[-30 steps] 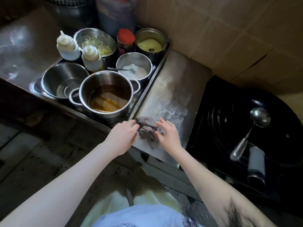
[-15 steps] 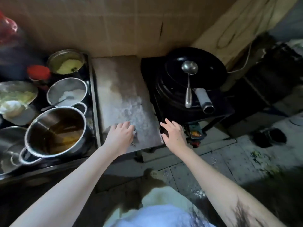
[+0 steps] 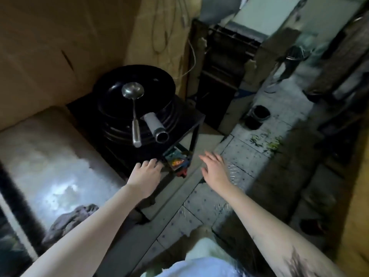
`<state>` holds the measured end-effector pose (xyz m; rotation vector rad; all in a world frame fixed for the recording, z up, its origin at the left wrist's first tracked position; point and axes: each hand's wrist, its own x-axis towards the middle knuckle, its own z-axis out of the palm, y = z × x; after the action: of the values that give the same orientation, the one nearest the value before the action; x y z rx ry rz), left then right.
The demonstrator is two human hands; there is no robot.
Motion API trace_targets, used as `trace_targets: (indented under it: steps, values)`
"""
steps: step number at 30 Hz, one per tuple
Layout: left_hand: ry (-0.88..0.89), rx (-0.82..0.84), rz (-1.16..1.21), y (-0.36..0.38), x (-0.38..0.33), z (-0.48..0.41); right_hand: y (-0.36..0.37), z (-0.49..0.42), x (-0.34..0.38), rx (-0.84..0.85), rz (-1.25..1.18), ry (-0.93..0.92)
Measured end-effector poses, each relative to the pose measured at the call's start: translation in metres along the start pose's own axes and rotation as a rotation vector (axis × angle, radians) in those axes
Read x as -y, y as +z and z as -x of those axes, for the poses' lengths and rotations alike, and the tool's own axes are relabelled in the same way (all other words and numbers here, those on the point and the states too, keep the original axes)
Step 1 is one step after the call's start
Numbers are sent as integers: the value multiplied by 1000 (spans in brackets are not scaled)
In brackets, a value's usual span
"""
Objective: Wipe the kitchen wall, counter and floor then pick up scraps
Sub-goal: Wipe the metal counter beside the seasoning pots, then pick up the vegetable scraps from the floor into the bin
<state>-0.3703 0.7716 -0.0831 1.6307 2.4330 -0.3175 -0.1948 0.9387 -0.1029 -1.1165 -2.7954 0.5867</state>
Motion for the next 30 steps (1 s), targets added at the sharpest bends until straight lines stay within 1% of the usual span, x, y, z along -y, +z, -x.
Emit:
trace_targets:
  steps: [4,9,15,21,25,30]
  values:
    - [100,57,-31,-14,-46,-51,-30,-7,-55,-24,44,88]
    - [207,30,-73,-44,-101,-112,-64,-15,-127,-19,49,198]
    - [263,45,-128,-77,-159,-178,-92,-13,-198,-44,95,291]
    - [364,50,-175,-103,-204,-228,-115,-10,-245,-124,112,381]
    - [400,31,-161,-118,-233,-263,-128,-13,-267,-179,64,461]
    - [453,-10,-159,-134,-265,-307,-145,-26,-297,-200,43,517]
